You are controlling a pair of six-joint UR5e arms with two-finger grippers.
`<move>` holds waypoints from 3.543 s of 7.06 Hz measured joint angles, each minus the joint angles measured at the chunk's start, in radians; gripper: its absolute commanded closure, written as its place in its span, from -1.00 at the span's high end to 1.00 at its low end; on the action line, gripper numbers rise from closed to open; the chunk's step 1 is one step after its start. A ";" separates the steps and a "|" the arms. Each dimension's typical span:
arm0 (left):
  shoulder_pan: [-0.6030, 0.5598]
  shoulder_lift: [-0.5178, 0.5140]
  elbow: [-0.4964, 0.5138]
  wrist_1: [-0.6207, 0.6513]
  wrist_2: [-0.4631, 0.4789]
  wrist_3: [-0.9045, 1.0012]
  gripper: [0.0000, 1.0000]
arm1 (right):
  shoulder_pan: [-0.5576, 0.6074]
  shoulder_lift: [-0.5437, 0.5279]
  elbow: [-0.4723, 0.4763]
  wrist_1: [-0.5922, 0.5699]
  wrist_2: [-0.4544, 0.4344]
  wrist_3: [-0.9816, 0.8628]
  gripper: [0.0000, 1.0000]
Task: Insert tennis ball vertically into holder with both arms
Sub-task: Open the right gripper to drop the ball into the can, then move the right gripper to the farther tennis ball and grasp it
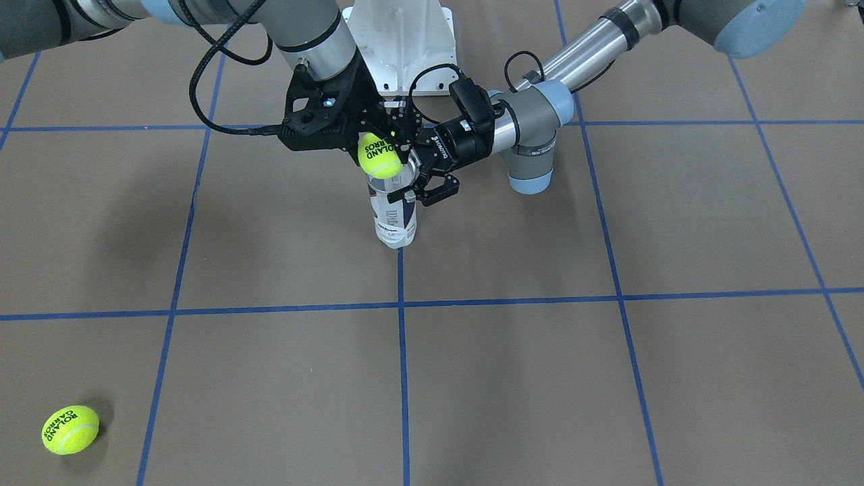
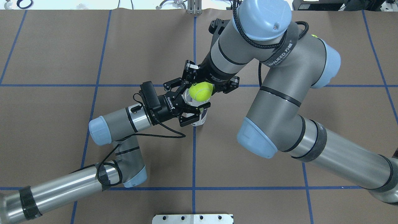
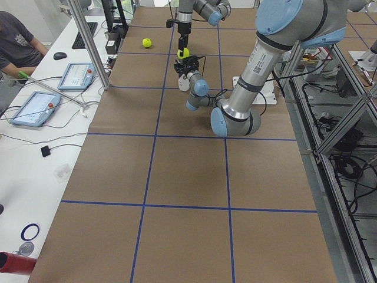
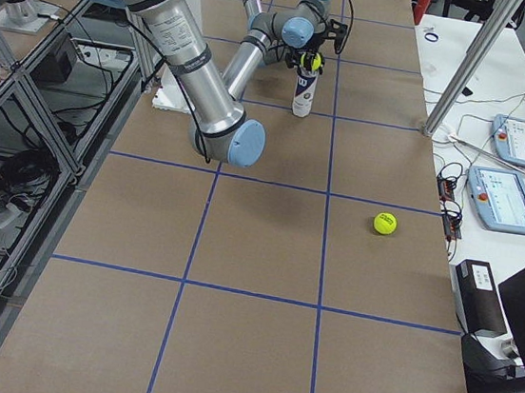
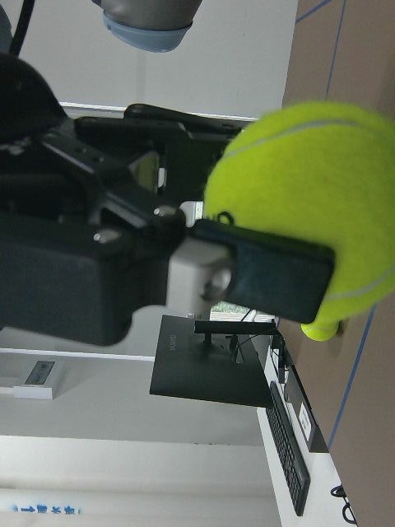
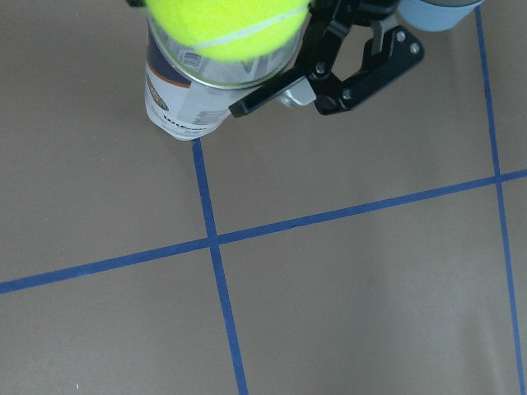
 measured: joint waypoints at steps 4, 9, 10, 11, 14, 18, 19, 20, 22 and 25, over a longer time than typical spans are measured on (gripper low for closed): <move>0.000 0.000 0.000 0.000 0.000 -0.001 0.74 | -0.016 0.000 0.001 0.000 -0.034 0.000 0.99; 0.000 0.004 -0.002 0.000 0.001 -0.002 0.75 | 0.147 -0.120 -0.015 -0.027 0.018 -0.159 0.99; 0.000 0.005 -0.003 0.000 0.001 -0.002 0.75 | 0.244 -0.157 -0.079 -0.026 0.056 -0.287 0.98; 0.000 0.006 -0.003 0.000 0.003 -0.002 0.75 | 0.328 -0.169 -0.192 -0.001 0.084 -0.398 0.98; -0.002 0.016 -0.002 0.000 0.013 -0.003 0.75 | 0.429 -0.133 -0.623 0.301 -0.014 -0.502 0.98; -0.002 0.022 -0.004 0.000 0.014 -0.003 0.75 | 0.412 -0.088 -0.878 0.549 -0.174 -0.431 0.98; -0.002 0.022 -0.004 0.000 0.014 -0.003 0.75 | 0.401 -0.088 -0.893 0.561 -0.191 -0.425 0.98; -0.003 0.022 -0.005 0.000 0.014 -0.002 0.75 | 0.395 -0.090 -0.903 0.566 -0.198 -0.424 0.96; -0.003 0.022 -0.006 -0.001 0.014 -0.002 0.75 | 0.388 -0.098 -0.914 0.567 -0.211 -0.424 0.75; -0.004 0.022 -0.009 -0.002 0.015 -0.003 0.75 | 0.385 -0.102 -0.922 0.568 -0.229 -0.425 -1.00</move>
